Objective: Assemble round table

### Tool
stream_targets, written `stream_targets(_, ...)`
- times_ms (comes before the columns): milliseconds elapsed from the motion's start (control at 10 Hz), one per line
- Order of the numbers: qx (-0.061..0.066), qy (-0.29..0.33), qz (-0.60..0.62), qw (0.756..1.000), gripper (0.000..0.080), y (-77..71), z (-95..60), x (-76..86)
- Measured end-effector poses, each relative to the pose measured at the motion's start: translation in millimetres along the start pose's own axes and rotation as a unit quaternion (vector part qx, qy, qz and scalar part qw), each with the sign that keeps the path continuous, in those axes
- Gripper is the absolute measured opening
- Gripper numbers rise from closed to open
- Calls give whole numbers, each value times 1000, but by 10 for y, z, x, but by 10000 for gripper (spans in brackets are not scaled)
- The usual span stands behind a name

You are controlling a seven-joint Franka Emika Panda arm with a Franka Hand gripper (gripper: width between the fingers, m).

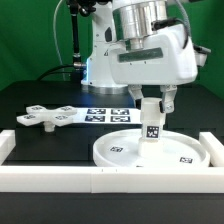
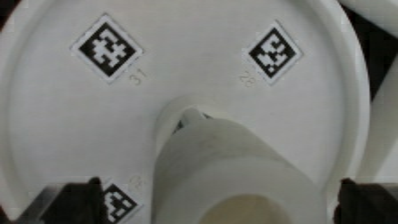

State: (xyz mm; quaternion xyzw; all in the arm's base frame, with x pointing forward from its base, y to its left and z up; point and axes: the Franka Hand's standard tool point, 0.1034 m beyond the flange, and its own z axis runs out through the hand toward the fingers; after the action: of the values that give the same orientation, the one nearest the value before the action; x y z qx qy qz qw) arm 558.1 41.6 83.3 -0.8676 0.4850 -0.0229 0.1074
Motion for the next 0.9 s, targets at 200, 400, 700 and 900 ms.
stream_targets(200,0,1,-63,998,649,5,-1,10)
stream_targets(400,-1,1,-148,989,649,13,-2,19)
stream_targets(700,-27,-1,-342,939,649,43,24,-5)
stream_targets(900,-51,-22,-478,876,649,-38,48,-104)
